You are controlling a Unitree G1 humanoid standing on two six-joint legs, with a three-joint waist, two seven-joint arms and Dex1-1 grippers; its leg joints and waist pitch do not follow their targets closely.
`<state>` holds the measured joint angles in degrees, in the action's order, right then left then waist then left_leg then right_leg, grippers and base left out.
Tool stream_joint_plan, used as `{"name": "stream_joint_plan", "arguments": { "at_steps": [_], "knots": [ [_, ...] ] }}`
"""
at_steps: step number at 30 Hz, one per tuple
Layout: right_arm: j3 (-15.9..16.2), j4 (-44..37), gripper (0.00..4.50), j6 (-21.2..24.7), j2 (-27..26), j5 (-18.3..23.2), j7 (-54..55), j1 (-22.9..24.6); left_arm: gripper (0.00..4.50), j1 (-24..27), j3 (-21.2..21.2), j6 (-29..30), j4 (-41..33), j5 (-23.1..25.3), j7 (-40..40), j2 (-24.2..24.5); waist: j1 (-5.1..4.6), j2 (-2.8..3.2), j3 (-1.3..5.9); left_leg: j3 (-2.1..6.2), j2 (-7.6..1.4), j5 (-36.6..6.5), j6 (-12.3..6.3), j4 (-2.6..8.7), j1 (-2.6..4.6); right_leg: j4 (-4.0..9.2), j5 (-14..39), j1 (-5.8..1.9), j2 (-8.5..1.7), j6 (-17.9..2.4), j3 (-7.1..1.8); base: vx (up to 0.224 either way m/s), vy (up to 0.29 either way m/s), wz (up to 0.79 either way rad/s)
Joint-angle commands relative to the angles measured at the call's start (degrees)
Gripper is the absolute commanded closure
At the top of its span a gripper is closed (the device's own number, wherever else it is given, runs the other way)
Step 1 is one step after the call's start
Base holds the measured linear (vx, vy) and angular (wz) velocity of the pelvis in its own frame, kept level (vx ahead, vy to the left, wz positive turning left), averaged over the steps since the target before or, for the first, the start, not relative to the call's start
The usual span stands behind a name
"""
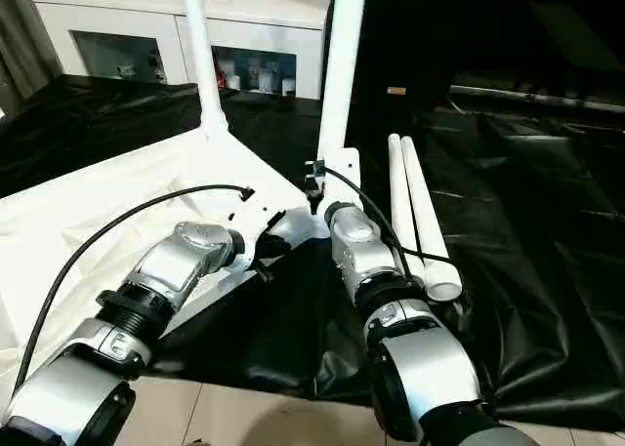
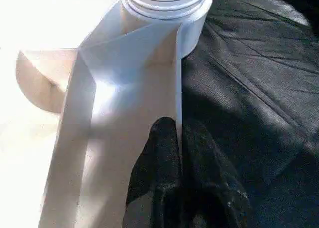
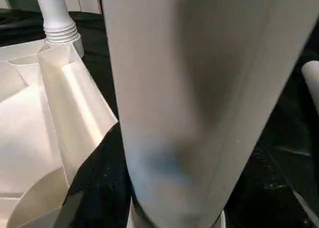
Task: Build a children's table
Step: Insert table leg to table base
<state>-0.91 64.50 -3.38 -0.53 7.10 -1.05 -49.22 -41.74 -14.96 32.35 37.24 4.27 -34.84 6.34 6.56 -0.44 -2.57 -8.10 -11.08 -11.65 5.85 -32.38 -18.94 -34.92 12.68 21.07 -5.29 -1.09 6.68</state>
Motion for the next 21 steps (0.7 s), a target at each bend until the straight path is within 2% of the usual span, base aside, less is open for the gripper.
{"name": "stream_joint_plan", "arguments": {
  "at_steps": [1, 4, 6, 7, 8, 9, 11, 12, 13, 14, 15, 17, 19, 20, 21],
  "knots": [
    [-1.6, 7.4, 2.6, 3.1, 0.2, 0.3, -0.4, 3.8, 4.5, -0.4, 0.6, -0.6, -0.1, 1.8, 1.4, 3.1, 0.09, 0.68, 2.32, 0.28, -2.11, -18.1, 0.17, 4.8, -0.42, 6.02, 21.9, -1.1, -4.44, -6.9, -3.77, 0.0, 0.0, 0.0],
    [-1.5, 6.7, 2.6, 2.7, 0.3, 0.8, -5.0, 4.1, 4.5, 1.2, -0.8, -5.2, -1.7, 1.7, -2.4, 5.0, 0.08, 0.56, 2.46, 0.2, -2.14, -16.6, -0.33, 4.83, -0.78, 5.83, 19.6, -1.38, -4.48, -7.5, -3.86, 0.0, 0.0, 0.0],
    [-0.4, 6.0, 2.6, 2.4, 0.6, 0.5, -10.8, 4.8, 4.5, 2.4, -1.3, -6.0, -3.2, 1.0, -5.9, 6.7, -0.1, 0.52, 2.7, 0.2, -2.24, -14.3, -0.77, 4.82, -1.21, 5.32, 16.8, -1.85, -4.43, -8.1, -3.86, 0.0, 0.0, 0.0],
    [-0.3, 5.9, 2.6, 2.3, 0.7, 0.4, -11.3, 4.9, 4.5, 2.5, -1.4, -6.2, -3.3, 1.0, -6.2, 6.9, -0.29, 0.64, 2.8, 0.12, -2.37, -12.6, -0.77, 4.78, -1.33, 4.99, 14.0, -1.89, -4.34, -8.7, -3.89, 0.0, 0.0, 0.0],
    [2.2, 4.2, 2.6, 2.3, 1.7, -0.6, -20.6, 6.5, 4.5, 4.4, -2.7, -8.8, -5.5, 0.3, -12.1, 10.0, -0.22, 0.56, 3.08, 0.11, -2.45, -11.3, -1.26, 4.57, -1.4, 4.68, 11.1, -2.23, -4.39, -9.5, -3.82, 0.0, 0.0, 0.0],
    [3.2, 3.6, 2.6, 2.4, 2.2, -1.0, -24.1, 7.2, 4.5, 5.1, -3.1, -9.4, -6.3, 0.0, -14.1, 11.2, -0.52, 0.49, 2.99, -0.09, -2.33, -10.5, -1.67, 4.51, -1.63, 4.54, 9.4, -2.28, -4.16, -9.8, -3.87, 0.051, -0.011, -0.04],
    [4.4, 2.3, 2.6, 2.7, 3.3, -1.3, -29.2, 8.4, 4.5, 6.3, -4.0, -11.6, -8.0, -0.5, -18.1, 13.3, -0.81, 0.7, 3.15, -0.13, -2.52, -8.4, -2.15, 4.36, -1.44, 3.92, 4.7, -2.33, -4.0, -11.3, -3.81, 0.052, -0.009, -0.04],
    [4.7, 1.9, 2.6, 2.8, 3.6, -1.3, -30.8, 8.7, 4.5, 6.6, -4.2, -12.4, -8.5, -0.7, -19.4, 14.0, -1.11, 0.77, 3.22, -0.37, -2.47, -7.0, -2.53, 4.1, -1.29, 3.58, 1.2, -2.4, -3.79, -12.6, -3.86, 0.051, -0.004, -0.02],
    [5.7, 1.1, 2.6, 3.2, 4.8, -1.7, -34.8, 9.5, 4.5, 7.8, -4.9, -13.8, -10.6, -1.9, -23.7, 16.0, -1.18, 0.83, 3.16, -0.39, -2.49, -6.8, -2.54, 4.11, -1.24, 3.53, 0.7, -2.37, -3.79, -13.0, -3.88, 0.051, -0.004, -0.02],
    [5.7, 1.1, 2.6, 3.2, 4.8, -1.7, -34.8, 9.5, 4.5, 7.8, -4.9, -13.8, -10.6, -1.9, -23.7, 16.0, -1.34, 0.84, 3.31, -0.29, -2.58, -6.5, -2.5, 4.1, -1.39, 3.24, -0.4, -2.69, -3.8, -13.5, -3.84, 0.0, 0.0, 0.0],
    [6.9, -0.1, 2.6, 3.6, 6.3, -2.0, -39.7, 10.4, 4.5, 8.9, -5.3, -13.1, -13.4, -3.9, -28.6, 18.2, -1.45, 0.91, 3.32, -0.37, -2.56, -6.3, -2.45, 4.06, -1.25, 3.25, -1.1, -2.59, -3.68, -13.7, -3.87, 0.0, 0.0, 0.0],
    [7.7, -0.9, 2.6, 4.1, 7.5, -2.4, -43.6, 11.0, 4.5, 9.7, -5.7, -12.5, -15.4, -5.3, -32.3, 20.1, -1.51, 0.95, 3.43, -0.45, -2.56, -5.7, -3.05, 3.85, -1.05, 2.98, -3.9, -2.68, -3.52, -14.8, -3.86, 0.0, 0.0, 0.0],
    [8.6, -1.7, 2.6, 5.2, 9.4, -2.7, -49.6, 11.4, 4.5, 10.5, -6.8, -11.5, -17.6, -6.4, -37.6, 23.3, -1.57, 0.96, 3.3, -0.67, -2.67, -7.0, -3.17, 3.96, -0.86, 3.1, -2.6, -2.55, -3.46, -15.2, -3.92, 0.0, 0.0, 0.0],
    [8.6, -1.7, 2.6, 5.2, 9.4, -2.7, -49.6, 11.4, 4.5, 10.5, -6.8, -11.5, -17.6, -6.4, -37.6, 23.3, -1.43, 1.1, 3.23, -0.71, -2.8, -8.5, -2.79, 4.07, -0.59, 3.26, -0.7, -2.42, -3.46, -15.4, -3.91, 0.0, 0.0, 0.0],
    [8.7, -1.8, 2.6, 5.3, 9.6, -2.8, -50.4, 11.4, 4.5, 10.5, -6.9, -11.5, -17.6, -6.4, -38.0, 23.6, -1.47, 0.99, 3.11, -0.82, -2.79, -8.9, -2.62, 4.11, -0.62, 3.37, 0.2, -2.36, -3.43, -15.3, -3.97, 0.0, 0.0, 0.0]
  ]
}}
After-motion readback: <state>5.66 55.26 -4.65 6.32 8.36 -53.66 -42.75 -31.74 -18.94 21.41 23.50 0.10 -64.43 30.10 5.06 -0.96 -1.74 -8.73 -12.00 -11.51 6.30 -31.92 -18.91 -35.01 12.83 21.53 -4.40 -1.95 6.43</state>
